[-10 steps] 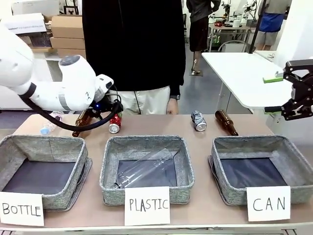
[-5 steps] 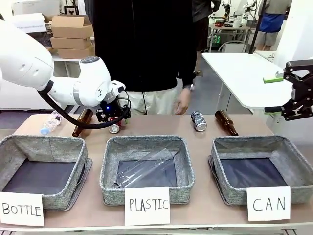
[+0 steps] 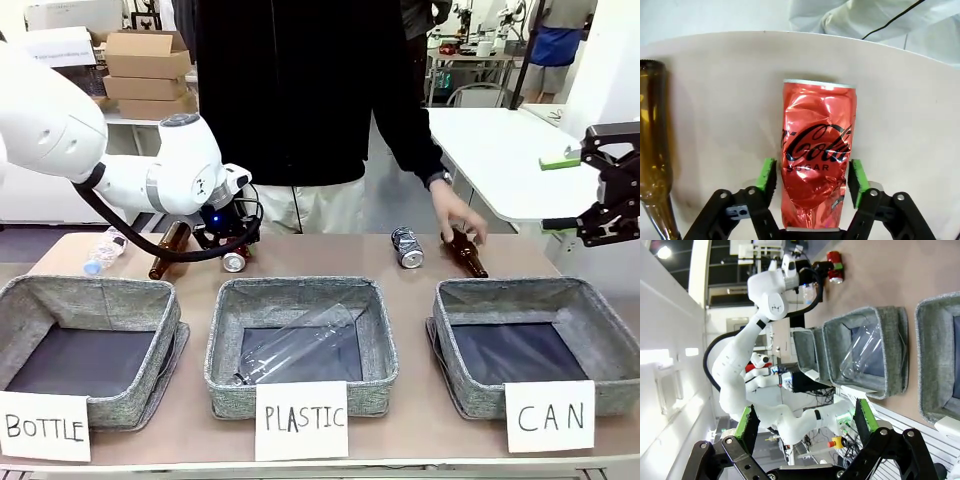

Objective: Sort the can waste into the basket.
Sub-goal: Pick up the can waste from the table and place it in the right Fabric basket.

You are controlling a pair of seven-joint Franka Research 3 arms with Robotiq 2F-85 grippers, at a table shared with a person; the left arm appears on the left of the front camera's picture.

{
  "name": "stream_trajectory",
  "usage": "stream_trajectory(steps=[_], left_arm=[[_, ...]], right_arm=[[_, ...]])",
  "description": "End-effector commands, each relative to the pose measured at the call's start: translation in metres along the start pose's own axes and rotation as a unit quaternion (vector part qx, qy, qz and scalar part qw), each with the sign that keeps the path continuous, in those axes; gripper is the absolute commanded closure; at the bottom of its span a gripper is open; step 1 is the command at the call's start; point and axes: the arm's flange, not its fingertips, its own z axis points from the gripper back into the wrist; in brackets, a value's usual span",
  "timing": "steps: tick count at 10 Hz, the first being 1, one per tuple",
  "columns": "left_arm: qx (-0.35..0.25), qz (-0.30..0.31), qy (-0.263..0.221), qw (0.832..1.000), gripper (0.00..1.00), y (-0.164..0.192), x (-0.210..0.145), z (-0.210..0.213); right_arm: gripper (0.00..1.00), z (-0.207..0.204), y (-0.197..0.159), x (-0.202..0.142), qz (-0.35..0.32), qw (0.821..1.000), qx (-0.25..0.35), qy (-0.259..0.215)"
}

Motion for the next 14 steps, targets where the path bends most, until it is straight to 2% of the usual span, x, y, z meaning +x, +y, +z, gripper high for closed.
stream_trajectory(steps=[1,2,3,4,7,9,10,12,14], left_arm=[[0.010,0.004,0.005,1.000,1.00,-0.001,0.004,-0.001],[0.013,0.005,0.005,1.000,1.00,0.000,0.004,-0.002],[0.013,0.004,0.004,1.000,0.88,0.000,0.003,-0.002],[0.014,0.005,0.005,1.000,0.98,0.001,0.002,-0.002],[-0.002,0.010,-0.006,1.000,1.00,0.008,0.000,0.010],[-0.031,-0.009,-0.047,0.998,1.00,0.032,-0.023,0.087],[-0.068,-0.054,-0.040,0.995,1.00,0.044,-0.048,0.142],[-0.090,-0.136,-0.066,0.984,1.00,0.060,-0.125,0.259],[-0.156,-0.217,-0.089,0.959,1.00,0.067,-0.223,0.328]], right_arm=[[0.00,-0.001,0.003,0.003,0.010,1.000,0.011,-0.001],[0.00,-0.001,0.003,0.003,0.010,1.000,0.011,-0.001],[0.00,-0.001,0.003,0.003,0.010,1.000,0.011,-0.001],[0.00,-0.001,0.003,0.003,0.010,1.000,0.011,-0.001],[0.00,-0.001,0.003,0.003,0.010,1.000,0.011,-0.001],[0.00,-0.001,0.003,0.003,0.010,1.000,0.011,-0.001],[0.00,-0.001,0.003,0.003,0.010,1.000,0.011,-0.001],[0.00,-0.001,0.003,0.003,0.010,1.000,0.011,-0.001],[0.00,-0.001,0.003,0.003,0.010,1.000,0.011,-0.001]])
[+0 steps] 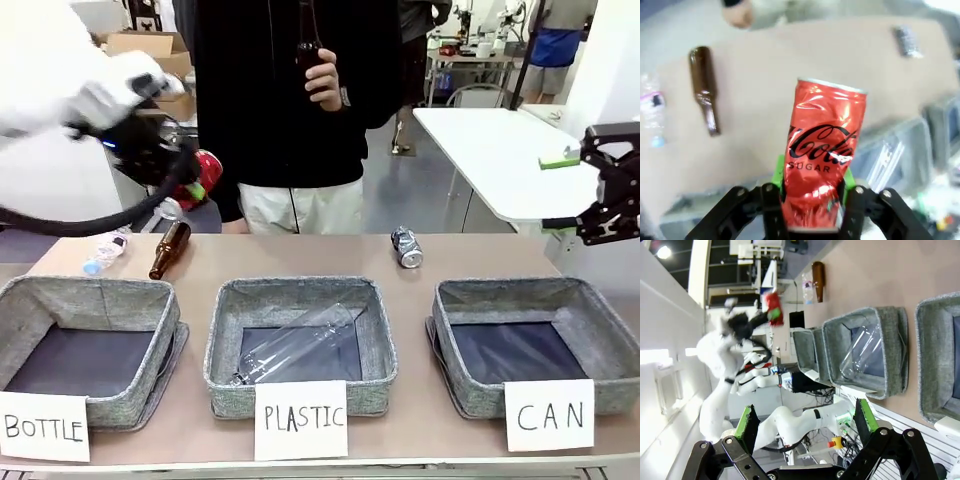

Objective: Sort the can waste into the basket.
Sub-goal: Pick up the can waste from the table and place it in the right Fabric basket.

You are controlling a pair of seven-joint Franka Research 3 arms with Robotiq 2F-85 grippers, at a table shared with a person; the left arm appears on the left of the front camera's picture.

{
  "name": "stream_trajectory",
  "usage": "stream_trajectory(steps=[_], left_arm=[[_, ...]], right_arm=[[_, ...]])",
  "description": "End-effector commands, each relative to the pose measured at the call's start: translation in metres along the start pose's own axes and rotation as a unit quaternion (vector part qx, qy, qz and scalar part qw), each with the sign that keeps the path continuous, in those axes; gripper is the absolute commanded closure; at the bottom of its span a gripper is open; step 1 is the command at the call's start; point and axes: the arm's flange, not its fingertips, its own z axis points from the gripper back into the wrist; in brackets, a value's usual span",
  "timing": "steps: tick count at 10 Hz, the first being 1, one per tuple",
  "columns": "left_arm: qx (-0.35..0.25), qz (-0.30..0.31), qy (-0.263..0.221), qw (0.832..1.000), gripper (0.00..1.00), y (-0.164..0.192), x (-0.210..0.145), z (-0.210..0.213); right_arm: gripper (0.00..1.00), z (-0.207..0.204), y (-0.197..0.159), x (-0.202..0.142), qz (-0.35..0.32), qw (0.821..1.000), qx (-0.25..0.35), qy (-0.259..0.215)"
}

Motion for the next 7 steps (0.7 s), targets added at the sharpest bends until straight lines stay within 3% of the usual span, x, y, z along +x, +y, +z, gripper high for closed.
stream_trajectory(steps=[1,2,3,6,7], left_arm=[[-0.064,-0.069,-0.029,0.995,1.00,-0.017,-0.097,0.086],[-0.082,-0.035,-0.049,0.995,1.00,-0.011,-0.115,0.097],[-0.038,-0.041,-0.013,0.998,1.00,-0.018,-0.040,0.042],[-0.038,-0.041,-0.013,0.998,1.00,-0.018,-0.040,0.042],[-0.053,-0.047,-0.022,0.997,0.53,-0.018,-0.067,0.054]], right_arm=[[0.00,-0.002,0.002,0.003,0.009,1.000,0.012,-0.001],[0.00,-0.002,0.002,0.003,0.009,1.000,0.012,-0.001],[0.00,-0.002,0.002,0.003,0.009,1.000,0.012,-0.001],[0.00,-0.002,0.002,0.003,0.009,1.000,0.012,-0.001],[0.00,0.000,0.000,0.000,-0.001,1.000,0.000,0.000]])
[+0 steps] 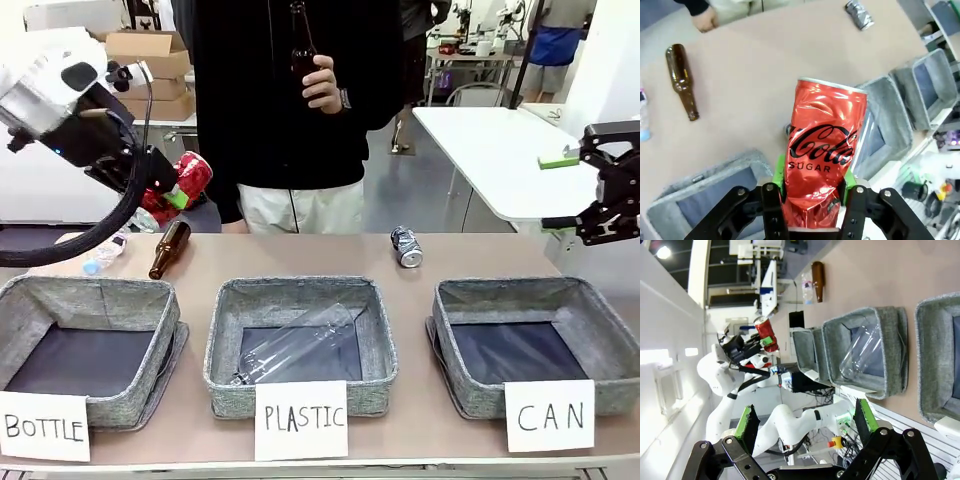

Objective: Sort the can waste into the basket.
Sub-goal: Pick up the can waste from the table and place it in the right Fabric basket.

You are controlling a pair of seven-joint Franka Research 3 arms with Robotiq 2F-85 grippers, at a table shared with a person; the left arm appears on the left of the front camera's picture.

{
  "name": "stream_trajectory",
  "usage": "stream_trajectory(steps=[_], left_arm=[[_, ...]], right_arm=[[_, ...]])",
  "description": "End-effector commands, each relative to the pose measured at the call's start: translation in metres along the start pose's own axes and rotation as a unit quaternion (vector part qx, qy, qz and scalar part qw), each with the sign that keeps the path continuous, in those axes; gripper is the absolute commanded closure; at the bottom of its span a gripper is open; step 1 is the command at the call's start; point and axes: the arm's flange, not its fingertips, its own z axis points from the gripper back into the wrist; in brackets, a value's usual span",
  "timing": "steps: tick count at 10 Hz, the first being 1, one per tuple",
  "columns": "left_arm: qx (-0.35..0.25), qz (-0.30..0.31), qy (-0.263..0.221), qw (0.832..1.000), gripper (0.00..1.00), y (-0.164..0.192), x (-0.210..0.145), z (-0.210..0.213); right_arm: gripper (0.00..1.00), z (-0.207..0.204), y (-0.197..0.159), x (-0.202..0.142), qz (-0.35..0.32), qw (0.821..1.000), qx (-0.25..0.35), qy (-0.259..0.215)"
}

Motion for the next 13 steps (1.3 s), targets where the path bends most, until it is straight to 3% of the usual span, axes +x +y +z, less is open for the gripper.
stream_trajectory(steps=[1,3,4,5,7,8,9,10,11,13], left_arm=[[-0.055,-0.090,-0.034,0.994,0.53,-0.041,0.029,-0.026],[-0.079,-0.277,-0.027,0.957,0.53,-0.128,0.107,-0.092],[-0.127,-0.355,-0.008,0.926,0.53,-0.174,0.132,-0.120],[-0.143,-0.404,-0.002,0.904,0.53,-0.224,0.149,-0.149],[-0.181,-0.451,0.017,0.874,0.53,-0.300,0.150,-0.194],[-0.196,-0.459,0.033,0.866,0.53,-0.333,0.147,-0.217],[-0.182,-0.488,0.042,0.853,0.53,-0.365,0.135,-0.246],[-0.191,-0.495,0.066,0.845,0.53,-0.383,0.123,-0.269],[-0.190,-0.486,0.088,0.849,0.53,-0.394,0.112,-0.286],[-0.157,-0.472,0.080,0.864,0.53,-0.403,0.098,-0.302]], right_arm=[[0.00,0.014,-0.005,-0.012,0.001,1.000,-0.029,0.010],[0.00,0.057,-0.029,-0.036,-0.025,0.995,-0.080,-0.047],[0.00,0.078,-0.046,-0.048,-0.055,0.991,-0.089,-0.082],[0.00,0.100,-0.066,-0.058,-0.096,0.983,-0.098,-0.119],[0.00,0.135,-0.095,-0.079,-0.163,0.963,-0.111,-0.186],[0.00,0.145,-0.106,-0.091,-0.184,0.955,-0.101,-0.211],[0.00,0.159,-0.070,-0.041,-0.124,0.973,-0.116,-0.157],[0.00,0.159,-0.070,-0.041,-0.124,0.973,-0.116,-0.157],[0.00,0.159,-0.070,-0.041,-0.124,0.973,-0.116,-0.157],[0.00,0.159,-0.070,-0.041,-0.124,0.973,-0.116,-0.157]])
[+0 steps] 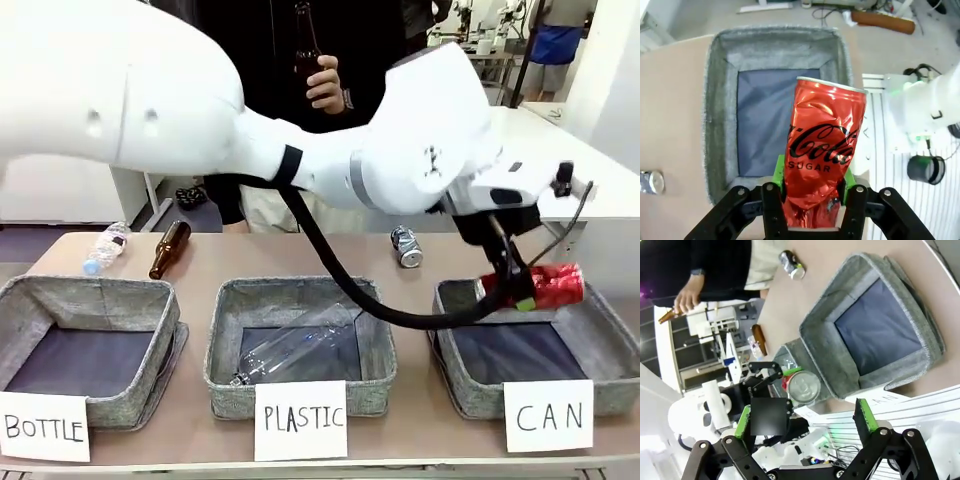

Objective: Sort the can waste into the basket.
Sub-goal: Pick up the can waste from the table and place it in the right Fabric basket.

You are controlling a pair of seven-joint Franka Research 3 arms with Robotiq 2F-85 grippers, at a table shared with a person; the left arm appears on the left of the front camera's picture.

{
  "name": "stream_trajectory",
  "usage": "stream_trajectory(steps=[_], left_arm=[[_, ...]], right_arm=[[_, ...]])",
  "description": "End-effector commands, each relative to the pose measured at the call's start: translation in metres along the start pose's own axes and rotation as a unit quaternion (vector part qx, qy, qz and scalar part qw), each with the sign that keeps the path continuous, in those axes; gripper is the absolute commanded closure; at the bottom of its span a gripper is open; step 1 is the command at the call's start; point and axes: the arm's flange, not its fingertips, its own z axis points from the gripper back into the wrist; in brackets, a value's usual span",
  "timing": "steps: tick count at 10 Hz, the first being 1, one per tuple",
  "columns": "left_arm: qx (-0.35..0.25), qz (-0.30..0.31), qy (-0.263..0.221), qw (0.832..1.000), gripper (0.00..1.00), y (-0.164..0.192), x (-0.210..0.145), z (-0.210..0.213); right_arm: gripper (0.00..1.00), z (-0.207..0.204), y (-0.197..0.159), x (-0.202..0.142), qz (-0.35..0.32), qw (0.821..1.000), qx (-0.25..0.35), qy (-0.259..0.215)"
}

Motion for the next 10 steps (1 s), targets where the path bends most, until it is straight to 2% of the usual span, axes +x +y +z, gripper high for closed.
stream_trajectory(steps=[1,4,5,10], left_arm=[[0.028,0.015,0.009,0.999,0.53,0.0045,0.0102,0.0020],[0.028,0.011,0.025,0.999,0.53,0.0042,0.0073,-0.0032],[0.027,0.007,0.030,0.999,0.00,0.0035,0.0064,-0.0028],[0.032,0.012,0.013,0.999,0.00,0.0045,0.0073,0.0045]], right_arm=[[0.00,0.0011,0.0002,0.0019,0.003,1.000,0.007,-0.009],[0.00,0.0011,0.0002,0.0019,0.003,1.000,0.007,-0.009],[0.00,0.0011,0.0002,0.0019,0.003,1.000,0.007,-0.009],[0.00,0.0011,0.0002,0.0019,0.003,1.000,0.007,-0.009]])
